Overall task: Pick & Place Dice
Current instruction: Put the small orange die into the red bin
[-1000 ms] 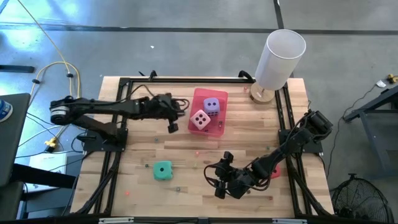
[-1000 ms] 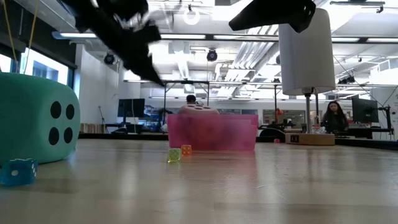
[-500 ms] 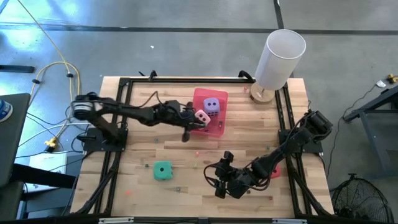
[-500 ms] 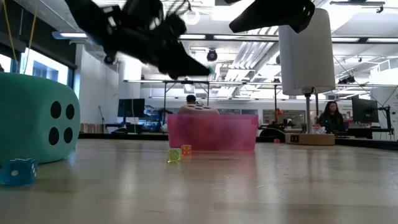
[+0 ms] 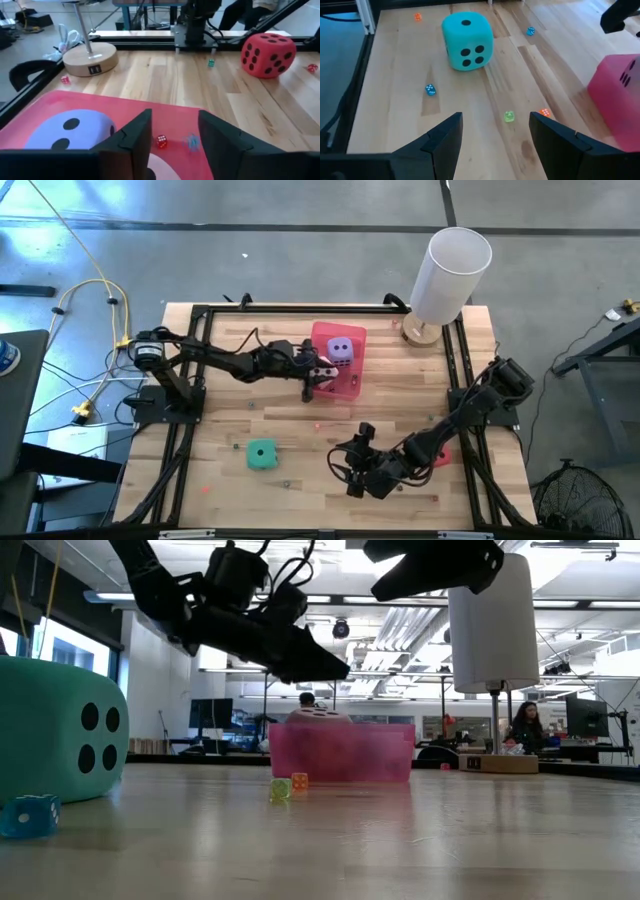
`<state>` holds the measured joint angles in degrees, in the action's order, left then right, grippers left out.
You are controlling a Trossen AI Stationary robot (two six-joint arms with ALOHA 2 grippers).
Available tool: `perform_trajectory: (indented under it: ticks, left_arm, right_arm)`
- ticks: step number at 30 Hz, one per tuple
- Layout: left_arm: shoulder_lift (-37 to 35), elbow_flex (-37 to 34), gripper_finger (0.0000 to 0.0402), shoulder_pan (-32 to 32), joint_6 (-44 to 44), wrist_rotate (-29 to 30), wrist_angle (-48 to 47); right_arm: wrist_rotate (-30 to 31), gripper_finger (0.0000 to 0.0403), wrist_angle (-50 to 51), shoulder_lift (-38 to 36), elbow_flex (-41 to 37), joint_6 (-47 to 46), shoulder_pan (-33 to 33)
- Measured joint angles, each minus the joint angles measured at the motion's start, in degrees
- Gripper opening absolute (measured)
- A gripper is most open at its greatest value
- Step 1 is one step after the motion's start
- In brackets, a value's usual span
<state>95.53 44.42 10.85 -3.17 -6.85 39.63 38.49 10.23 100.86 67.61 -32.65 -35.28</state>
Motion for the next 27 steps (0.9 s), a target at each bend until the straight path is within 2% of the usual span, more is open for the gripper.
perform_trajectory:
  ticks: [11, 21, 27]
  left_arm:
    - [-3.4, 0.0, 0.0163, -1.5, 1.1, 0.1, -1.3]
    - [-15.1, 0.0, 0.0164, -4.1, 1.5, 0.1, -17.3]
    - [-22.8, 0.0, 0.0164, -6.3, 6.3, 0.0, -26.3]
  right_arm:
    - [-0.1, 0.0222, 0.3, 0.0, 0.0, 1.2, 0.6]
    - [-1.6, 0.0222, -5.0, 0.0, 0.0, 6.2, 0.6]
    - [-3.8, 0.0222, -4.5, 0.0, 0.0, 8.0, 1.4]
